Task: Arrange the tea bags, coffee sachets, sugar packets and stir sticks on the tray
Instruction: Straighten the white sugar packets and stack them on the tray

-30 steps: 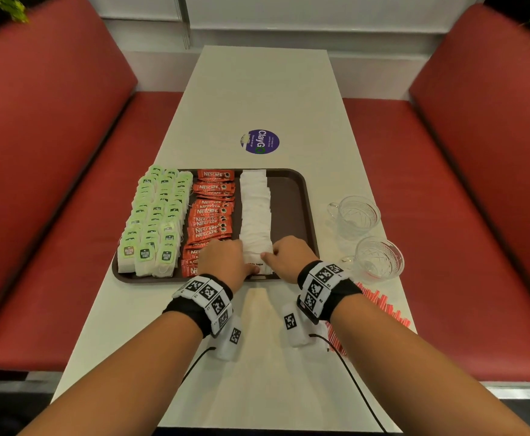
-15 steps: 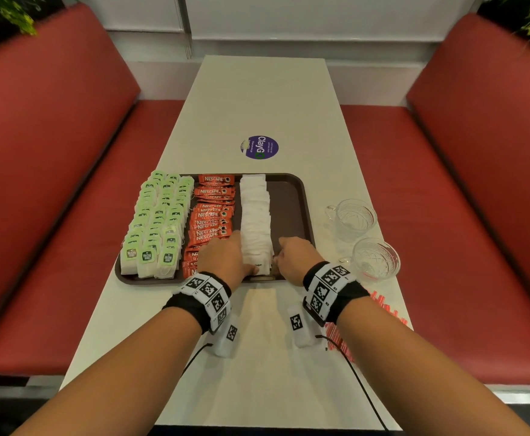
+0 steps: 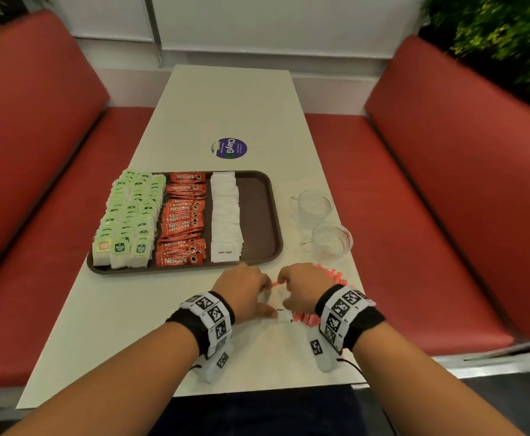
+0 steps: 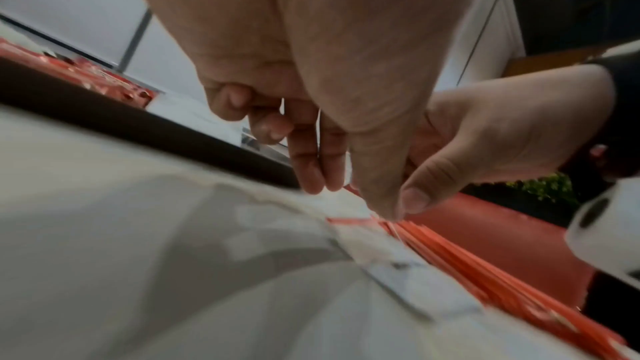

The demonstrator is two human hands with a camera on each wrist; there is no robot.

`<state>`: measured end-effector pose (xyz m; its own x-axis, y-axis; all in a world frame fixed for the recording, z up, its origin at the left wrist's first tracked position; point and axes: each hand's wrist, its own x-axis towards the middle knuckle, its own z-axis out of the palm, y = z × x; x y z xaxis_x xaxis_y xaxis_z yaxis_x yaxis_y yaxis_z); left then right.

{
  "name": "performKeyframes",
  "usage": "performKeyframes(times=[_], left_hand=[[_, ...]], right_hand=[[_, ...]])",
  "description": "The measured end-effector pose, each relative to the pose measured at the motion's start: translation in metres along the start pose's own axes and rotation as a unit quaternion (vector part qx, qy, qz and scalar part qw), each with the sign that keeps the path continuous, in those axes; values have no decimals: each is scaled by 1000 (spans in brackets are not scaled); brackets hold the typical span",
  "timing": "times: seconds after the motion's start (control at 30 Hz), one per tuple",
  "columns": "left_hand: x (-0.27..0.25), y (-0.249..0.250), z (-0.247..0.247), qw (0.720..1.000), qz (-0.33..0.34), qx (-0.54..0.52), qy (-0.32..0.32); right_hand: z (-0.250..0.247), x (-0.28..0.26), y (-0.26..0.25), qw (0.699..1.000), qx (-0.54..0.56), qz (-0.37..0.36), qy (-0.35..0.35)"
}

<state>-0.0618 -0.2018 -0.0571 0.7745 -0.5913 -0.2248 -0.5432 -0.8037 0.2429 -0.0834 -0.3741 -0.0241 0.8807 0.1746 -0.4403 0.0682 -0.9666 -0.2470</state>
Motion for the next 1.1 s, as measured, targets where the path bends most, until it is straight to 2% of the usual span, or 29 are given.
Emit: performKeyframes(times=[0.13, 0.27, 0.37, 0.5, 0.63, 0.73, 0.87, 1.1], left_hand=[[-3, 9, 7, 999, 20, 29, -14], [-6, 16, 3, 997, 19, 63, -38], [-11, 20, -3, 998, 17, 51, -36], [-19, 8, -20, 999, -8, -50, 9], [-25, -22, -40, 988, -52, -99, 109], [-23, -52, -52, 977, -107, -109, 146], [-14, -75, -58, 975, -164, -105, 111], [9, -86, -52, 976, -192, -85, 58]], right_hand=[[9, -9, -1, 999, -31, 1, -31], [15, -12, -8, 999, -27, -4, -22], [17, -10, -13, 1000, -18, -13, -14], [9, -5, -14, 1000, 17, -4, 23], [0, 5, -13, 992, 88, 3, 95], [-4, 15, -16, 973, 167, 70, 141], [-8, 33, -20, 966, 183, 136, 121], [-15, 62, -30, 964, 161, 191, 94]])
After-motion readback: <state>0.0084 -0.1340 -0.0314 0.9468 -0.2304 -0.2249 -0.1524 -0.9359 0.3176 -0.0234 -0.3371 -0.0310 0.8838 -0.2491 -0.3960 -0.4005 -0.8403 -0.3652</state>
